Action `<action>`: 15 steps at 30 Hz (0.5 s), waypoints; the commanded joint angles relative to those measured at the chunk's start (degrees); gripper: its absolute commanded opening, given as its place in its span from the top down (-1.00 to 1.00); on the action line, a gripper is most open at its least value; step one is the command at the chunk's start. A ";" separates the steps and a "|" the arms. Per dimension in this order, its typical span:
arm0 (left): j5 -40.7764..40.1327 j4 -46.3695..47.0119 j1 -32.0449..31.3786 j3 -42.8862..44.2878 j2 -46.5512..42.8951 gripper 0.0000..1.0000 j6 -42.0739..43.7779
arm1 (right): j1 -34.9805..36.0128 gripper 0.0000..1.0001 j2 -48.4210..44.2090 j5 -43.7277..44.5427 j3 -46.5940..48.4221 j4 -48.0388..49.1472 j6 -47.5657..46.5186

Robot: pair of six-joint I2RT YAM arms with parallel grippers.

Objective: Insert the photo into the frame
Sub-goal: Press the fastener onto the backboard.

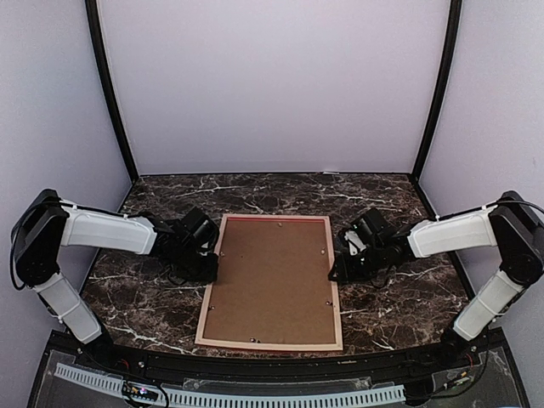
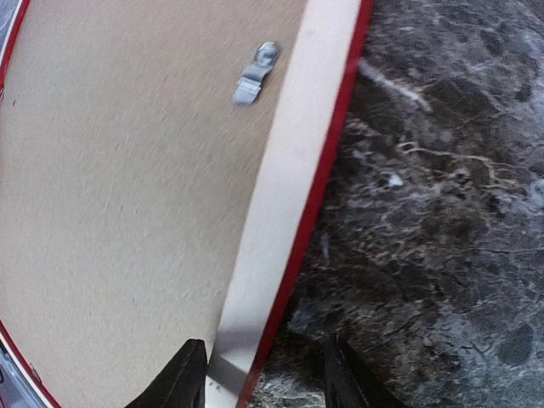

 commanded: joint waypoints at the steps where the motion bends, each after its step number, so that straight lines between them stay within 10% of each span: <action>1: 0.79 -1.46 -1.73 -1.39 -2.82 0.63 -0.81 | -1.82 -0.02 0.78 3.80 2.13 -3.60 -2.49; 15: -0.33 -0.27 -3.07 -0.63 -0.93 0.63 -2.10 | -5.72 -0.20 10.99 -1.14 12.26 -0.06 -3.89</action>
